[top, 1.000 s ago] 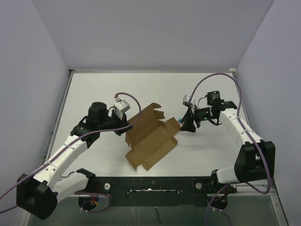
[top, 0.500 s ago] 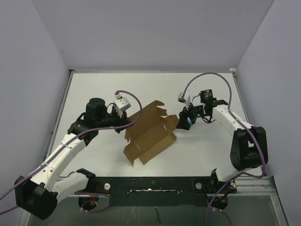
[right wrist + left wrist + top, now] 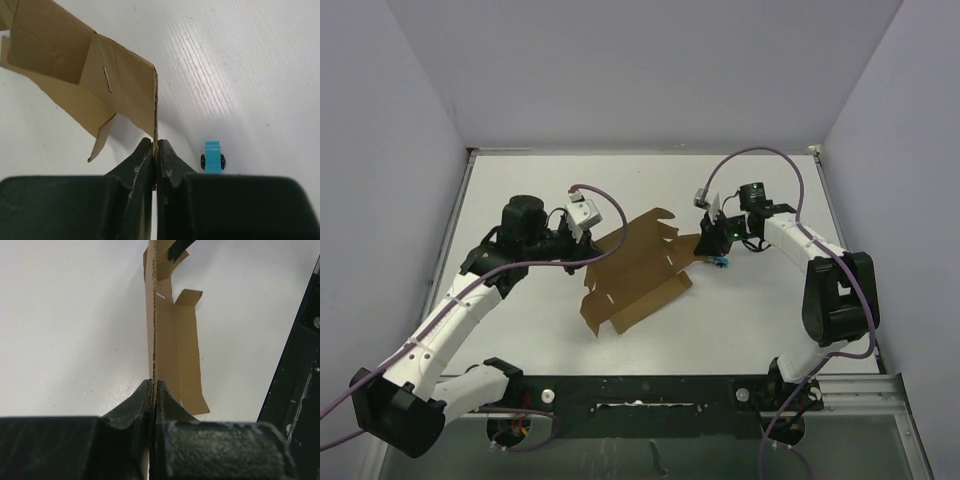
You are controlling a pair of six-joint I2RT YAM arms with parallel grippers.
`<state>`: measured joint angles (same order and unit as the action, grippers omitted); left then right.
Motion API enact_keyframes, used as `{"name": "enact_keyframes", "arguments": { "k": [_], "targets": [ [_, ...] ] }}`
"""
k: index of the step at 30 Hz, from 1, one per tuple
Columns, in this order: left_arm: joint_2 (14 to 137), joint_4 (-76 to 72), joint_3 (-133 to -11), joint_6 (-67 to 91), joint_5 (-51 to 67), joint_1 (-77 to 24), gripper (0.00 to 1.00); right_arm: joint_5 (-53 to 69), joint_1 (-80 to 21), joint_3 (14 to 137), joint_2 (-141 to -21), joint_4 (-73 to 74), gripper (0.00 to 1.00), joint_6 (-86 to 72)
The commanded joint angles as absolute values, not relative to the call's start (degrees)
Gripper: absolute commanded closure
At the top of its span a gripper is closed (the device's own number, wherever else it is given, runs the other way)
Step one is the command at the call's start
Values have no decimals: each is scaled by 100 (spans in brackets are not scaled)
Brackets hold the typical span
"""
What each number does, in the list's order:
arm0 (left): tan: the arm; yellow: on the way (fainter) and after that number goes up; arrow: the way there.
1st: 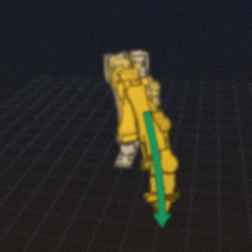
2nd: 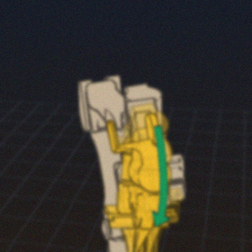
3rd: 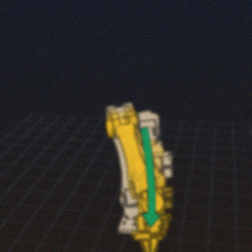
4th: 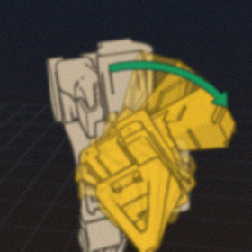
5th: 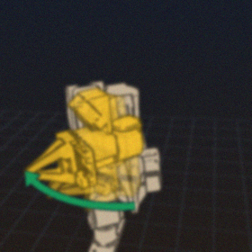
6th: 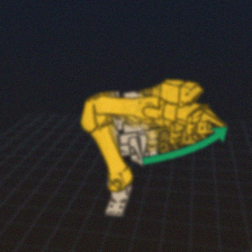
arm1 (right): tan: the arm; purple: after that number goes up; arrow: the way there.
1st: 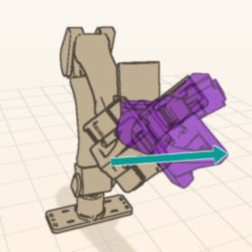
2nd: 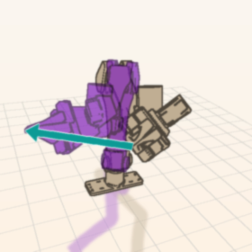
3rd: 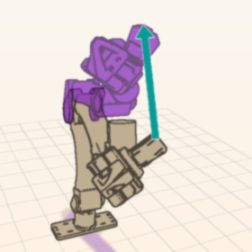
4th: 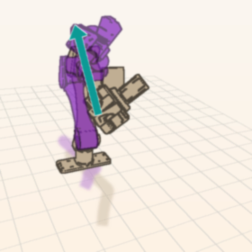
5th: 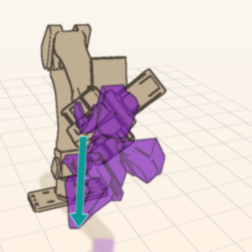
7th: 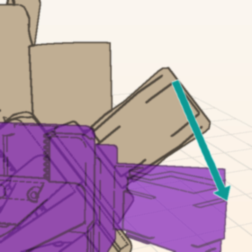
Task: Fold the paper box
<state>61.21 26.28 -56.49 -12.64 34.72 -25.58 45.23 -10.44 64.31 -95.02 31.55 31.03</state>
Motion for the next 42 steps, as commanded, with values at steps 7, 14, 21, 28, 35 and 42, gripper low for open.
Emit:
{"name": "enact_keyframes", "arguments": {
  "k": [7, 14, 21, 28, 35, 42],
  "targets": [
    [6661, 3394, -6886, -2076, 3405, -2659, 100, 5166, -948, 5358, -8425, 976, 100, 2150],
    [6949, 3346, -6665, -1402, 3955, -2777, 100, 4976, -979, 4451, -8208, -211, 100, 2114],
    [7066, 3335, -6362, -781, 3928, -2777, 100, 5192, -998, 4344, -8313, -93, 100, 2432],
    [7177, 3301, -6240, -456, 3710, -2777, 100, 5648, -1140, 4377, -8279, 678, 94, 3399],
    [7086, 3019, -6033, -176, 3709, -2777, 100, 5665, -1207, 4526, -8234, 1352, 84, 4012],
    [6920, 2857, -5885, -152, 3718, -2786, 100, 5950, -1187, 4779, -8380, 1810, 73, 4147]
  ]
}}
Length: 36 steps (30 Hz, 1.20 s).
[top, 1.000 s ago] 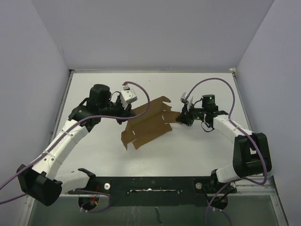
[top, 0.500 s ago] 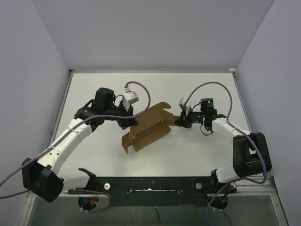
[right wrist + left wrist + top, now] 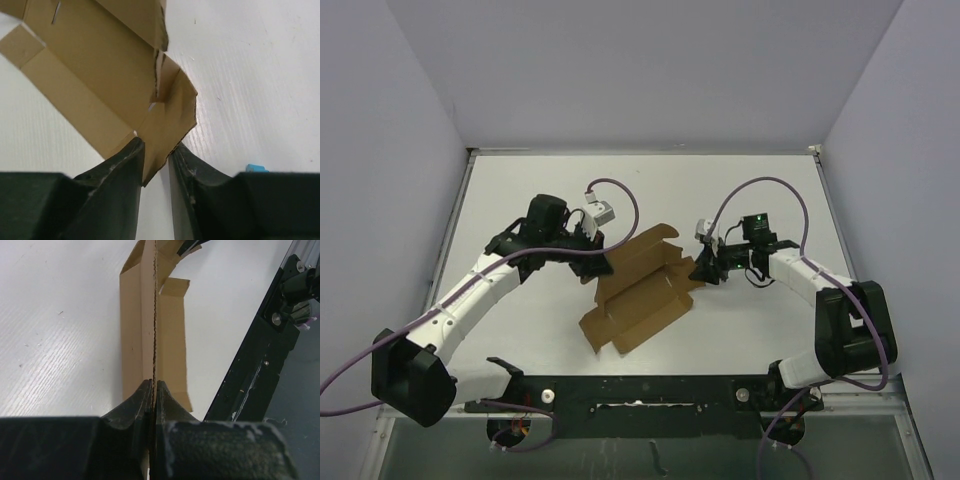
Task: Fold the paper box
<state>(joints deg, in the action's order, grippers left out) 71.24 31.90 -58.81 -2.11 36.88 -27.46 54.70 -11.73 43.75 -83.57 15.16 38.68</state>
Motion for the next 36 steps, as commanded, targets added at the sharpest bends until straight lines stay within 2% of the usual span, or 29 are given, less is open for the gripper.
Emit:
{"name": "enact_keyframes", "arguments": {
  "k": [1, 7, 11, 15, 19, 21, 27, 31, 36],
  "targets": [
    [6903, 2856, -5881, -170, 3712, -2786, 100, 6060, -1176, 4858, -8412, 1936, 69, 4155],
    [6826, 2841, -5880, -288, 3643, -2785, 100, 6858, -807, 5502, -8511, 3111, 44, 4489],
    [6759, 2847, -5909, -408, 3528, -2785, 100, 7142, -361, 5720, -8365, 3146, 37, 4038],
    [6646, 2912, -6030, -685, 3486, -2778, 100, 6732, 133, 5661, -8262, 2414, 39, 2783],
    [6580, 3186, -6431, -1239, 3350, -2781, 100, 6247, 269, 5694, -8482, 2338, 57, 2477],
    [6567, 3481, -6720, -1622, 3192, -2785, 100, 6228, 268, 5744, -8563, 2355, 61, 2422],
    [6515, 4204, -7423, -2422, 2763, -2796, 100, 6149, 200, 5623, -8530, 2091, 58, 2338],
    [6526, 4415, -7427, -2640, 2522, -3029, 100, 5710, 38, 5612, -8633, 1788, 55, 2203],
    [6604, 4444, -7113, -2782, 2059, -3528, 100, 5123, -53, 5648, -8876, 1359, 57, 1831]
  ]
}}
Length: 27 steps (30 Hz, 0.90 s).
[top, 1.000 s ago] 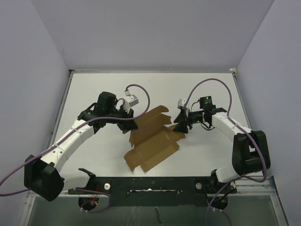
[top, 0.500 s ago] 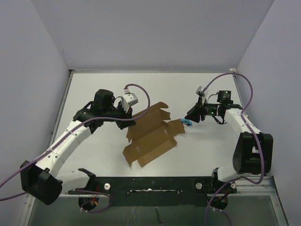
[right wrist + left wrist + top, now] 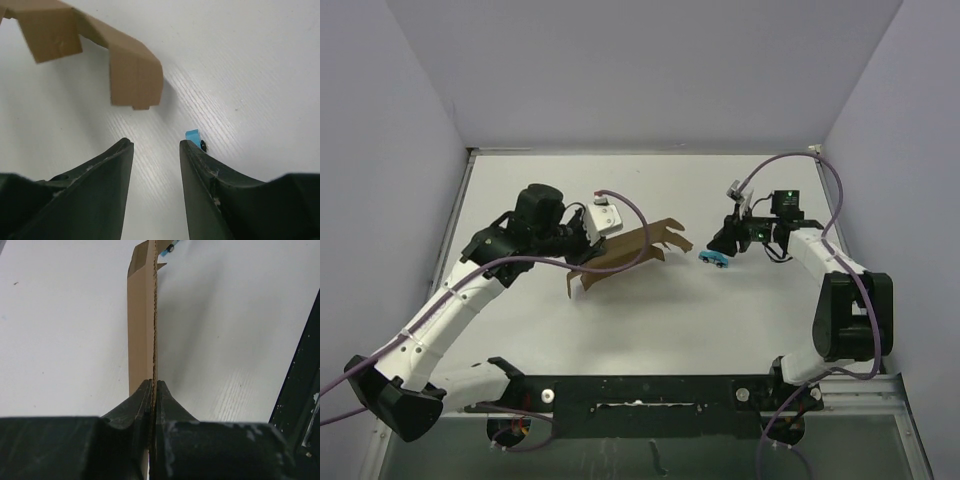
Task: Fold the paper box
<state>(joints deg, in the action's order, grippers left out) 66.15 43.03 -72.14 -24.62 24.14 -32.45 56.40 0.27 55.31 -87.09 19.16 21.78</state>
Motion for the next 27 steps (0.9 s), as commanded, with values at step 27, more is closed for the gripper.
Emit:
{"name": "enact_keyframes", "arguments": {
  "k": [27],
  "targets": [
    [6704, 3777, -6403, -2481, 3037, -2113, 100, 5281, -1199, 7574, -10787, 888, 55, 3148]
  ]
}}
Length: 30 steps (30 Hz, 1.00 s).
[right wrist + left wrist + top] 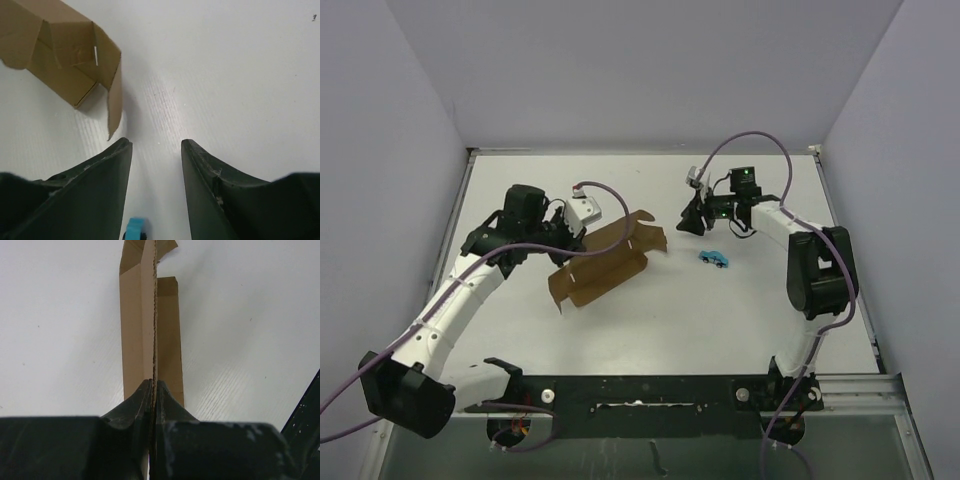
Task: Fold the paper box
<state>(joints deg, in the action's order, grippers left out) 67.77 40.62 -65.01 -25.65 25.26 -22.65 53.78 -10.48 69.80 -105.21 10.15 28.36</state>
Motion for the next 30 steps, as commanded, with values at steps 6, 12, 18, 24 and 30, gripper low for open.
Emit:
{"name": "enact_keyframes", "arguments": {
  "k": [6, 12, 18, 24, 30],
  "targets": [
    [6436, 3726, -6124, -2397, 3287, -2022, 100, 4983, -1420, 8370, -11488, 1000, 62, 2549],
    [6299, 3627, -5904, -2317, 3371, -2000, 100, 5470, -1764, 8280, -11693, 1053, 63, 2553],
    [6264, 3562, -5839, -2268, 3465, -1945, 100, 6299, -1883, 8014, -11675, 895, 55, 2389],
    [6207, 3438, -5729, -2205, 3599, -1875, 100, 6644, -1890, 7268, -11316, 316, 50, 2201],
    [6082, 3235, -5548, -2135, 3952, -1833, 100, 6711, -1891, 6762, -11054, -263, 48, 2008]
  ]
}}
